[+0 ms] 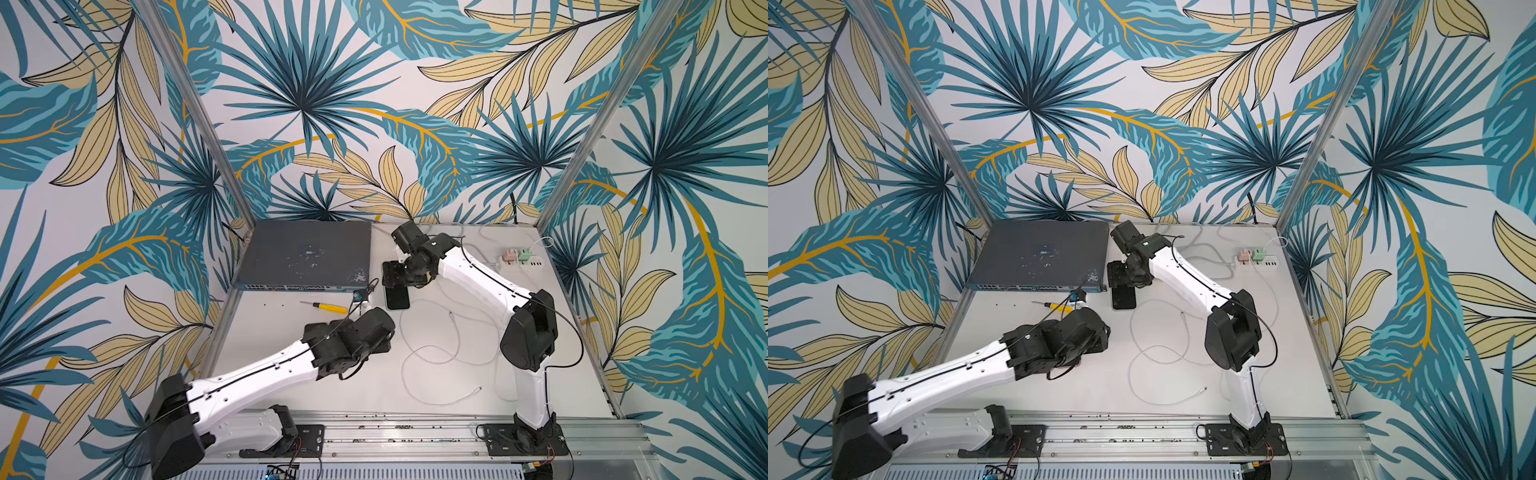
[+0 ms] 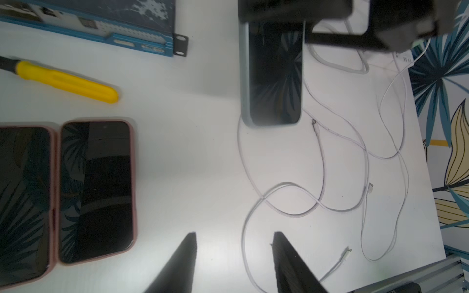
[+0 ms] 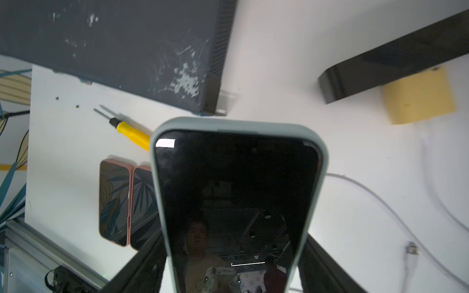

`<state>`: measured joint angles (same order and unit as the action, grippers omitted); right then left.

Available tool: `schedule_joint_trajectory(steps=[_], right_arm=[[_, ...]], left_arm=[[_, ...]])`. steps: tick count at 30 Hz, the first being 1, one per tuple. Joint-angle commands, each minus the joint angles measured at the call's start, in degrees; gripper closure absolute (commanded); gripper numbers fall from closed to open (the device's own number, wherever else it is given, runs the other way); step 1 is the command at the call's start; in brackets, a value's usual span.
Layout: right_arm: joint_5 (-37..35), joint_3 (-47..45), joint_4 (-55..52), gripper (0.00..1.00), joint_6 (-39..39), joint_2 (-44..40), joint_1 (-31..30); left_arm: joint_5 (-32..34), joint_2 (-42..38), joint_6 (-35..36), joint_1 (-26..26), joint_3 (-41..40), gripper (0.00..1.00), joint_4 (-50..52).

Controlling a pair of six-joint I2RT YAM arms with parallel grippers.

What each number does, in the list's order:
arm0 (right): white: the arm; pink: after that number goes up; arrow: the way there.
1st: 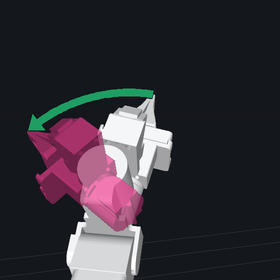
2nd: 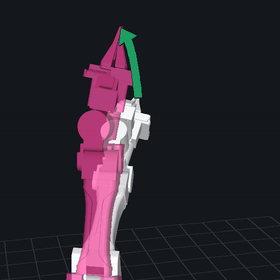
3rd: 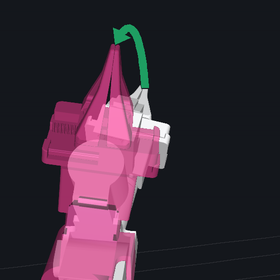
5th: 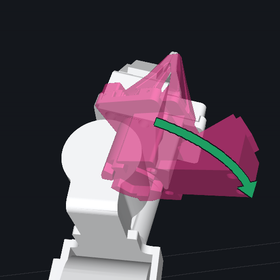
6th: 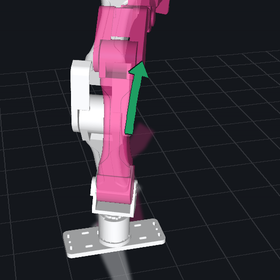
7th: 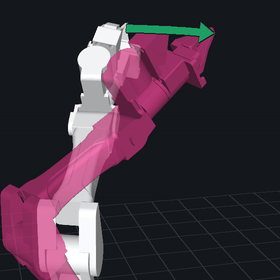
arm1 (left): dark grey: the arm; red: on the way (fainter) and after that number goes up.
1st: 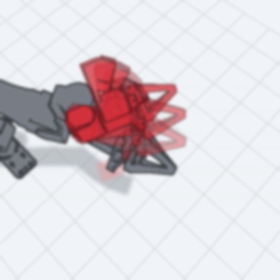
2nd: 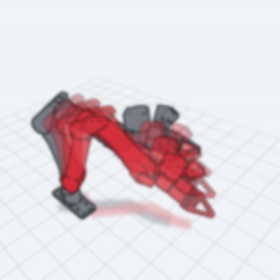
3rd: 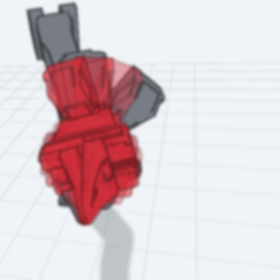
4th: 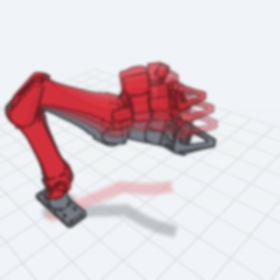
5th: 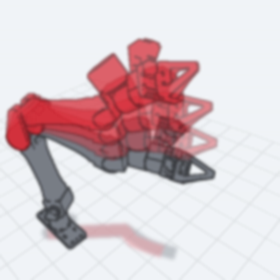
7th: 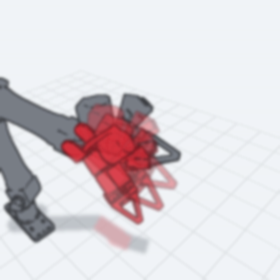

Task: Unplug the charging cable from the phone
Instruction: Place the phone at the center of the board.

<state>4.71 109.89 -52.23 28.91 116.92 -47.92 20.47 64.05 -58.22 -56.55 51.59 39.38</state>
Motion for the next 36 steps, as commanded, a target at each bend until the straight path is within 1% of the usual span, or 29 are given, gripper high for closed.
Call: schedule_joint_trajectory(steps=[1, 5, 9, 15, 21, 27, 32, 36], right_arm=[[2.89, -4.07, 3.05, 0.29, 3.59, 1.1, -3.93], [3.51, -6.49, 5.36, 0.29, 5.89, 2.07, -7.29], [3.86, -8.88, 7.23, 0.29, 7.62, 3.27, -9.67], [3.78, -13.01, 10.69, 0.29, 11.76, 5.49, -10.89], [2.06, -13.44, 11.3, 0.29, 13.63, 7.34, -11.19], [2.78, -12.62, 11.25, 0.28, 14.9, 8.89, -11.25], [2.97, -12.15, 10.84, 0.25, 14.82, 9.38, -11.27], [3.84, -12.14, 11.03, 0.21, 14.51, 9.59, -11.3]], left_arm=[[6.64, -8.13, -3.96, 0.41, -3.59, 0.48, 10.62], [9.1, -16.15, -6.45, 0.65, -5.3, 0.47, 16.5], [10.29, -19.18, -6.95, 0.81, -5.91, 0.47, 18.99], [10.32, -19.31, -7.78, 0.83, -6.3, 0.47, 18.71], [10.16, -18.91, -7.75, 0.83, -7.11, 0.47, 17.41], [10.11, -18.69, -7.79, 0.91, -7.85, 0.47, 16.58], [10.58, -18.69, -7.74, 0.92, -8.16, 0.47, 16.61], [10.81, -18.83, -7.51, 1.01, -8.25, 0.47, 16.12]])
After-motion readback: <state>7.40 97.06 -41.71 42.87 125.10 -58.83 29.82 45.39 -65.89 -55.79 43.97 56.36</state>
